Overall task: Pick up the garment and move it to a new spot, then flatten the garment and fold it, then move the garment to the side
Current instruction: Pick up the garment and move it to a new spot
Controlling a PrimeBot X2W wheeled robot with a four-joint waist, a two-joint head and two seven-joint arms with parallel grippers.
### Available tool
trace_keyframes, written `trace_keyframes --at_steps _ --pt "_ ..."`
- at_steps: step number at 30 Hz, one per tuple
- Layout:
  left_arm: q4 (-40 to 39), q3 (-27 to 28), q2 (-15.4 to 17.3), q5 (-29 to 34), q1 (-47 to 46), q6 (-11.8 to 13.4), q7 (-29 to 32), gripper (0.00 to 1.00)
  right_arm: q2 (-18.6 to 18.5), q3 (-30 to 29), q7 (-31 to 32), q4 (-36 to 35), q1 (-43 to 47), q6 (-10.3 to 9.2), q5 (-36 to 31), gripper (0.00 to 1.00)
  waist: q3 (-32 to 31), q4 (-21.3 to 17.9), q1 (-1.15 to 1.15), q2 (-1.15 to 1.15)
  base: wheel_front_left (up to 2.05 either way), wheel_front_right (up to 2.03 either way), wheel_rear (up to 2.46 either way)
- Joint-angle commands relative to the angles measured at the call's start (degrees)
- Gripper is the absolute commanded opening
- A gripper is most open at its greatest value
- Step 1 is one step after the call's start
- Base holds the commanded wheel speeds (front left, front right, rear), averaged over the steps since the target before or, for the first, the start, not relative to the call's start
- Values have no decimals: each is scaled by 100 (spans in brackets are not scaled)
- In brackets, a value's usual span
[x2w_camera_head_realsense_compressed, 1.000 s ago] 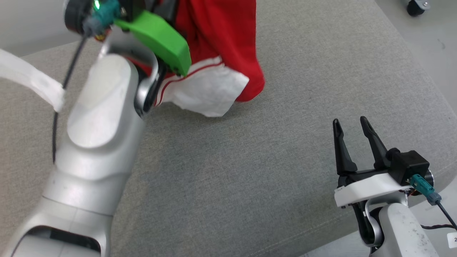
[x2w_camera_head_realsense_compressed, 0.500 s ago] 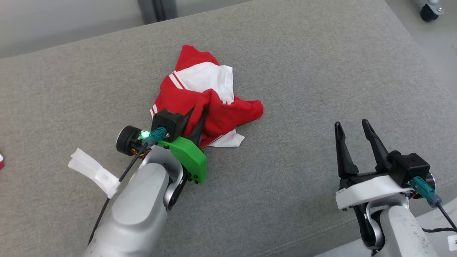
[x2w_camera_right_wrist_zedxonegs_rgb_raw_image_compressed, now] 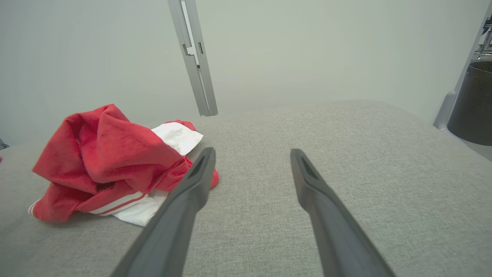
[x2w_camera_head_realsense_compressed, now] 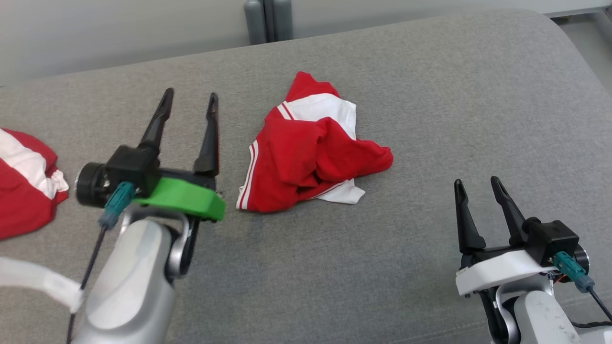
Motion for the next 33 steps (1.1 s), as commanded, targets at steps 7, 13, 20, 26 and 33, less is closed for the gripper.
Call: trace_keyframes --at_steps 7,13,20,26,33 --pt "-935 996 391 199 1197 312 1 100 -16 -34 -17 -28 160 -6 -100 100 -324 543 0 0 0 0 0" --pt "-1373 1476 304 387 2067 251 0 100 -75 -121 -17 26 280 -6 -87 100 -452 742 0 0 0 0 0" --pt "-1278 1786 31 634 2787 54 -1 100 -149 -150 -17 88 439 -6 -114 100 -620 905 0 0 0 0 0" --pt "-1098 1916 -153 878 3114 -114 -1 100 -164 -90 -17 142 593 -6 -128 100 -786 977 0 0 0 0 0" --pt "-979 2047 -309 1001 3201 -240 -1 100 -172 -94 -17 185 703 -6 -156 100 -874 1066 0 0 0 0 0"
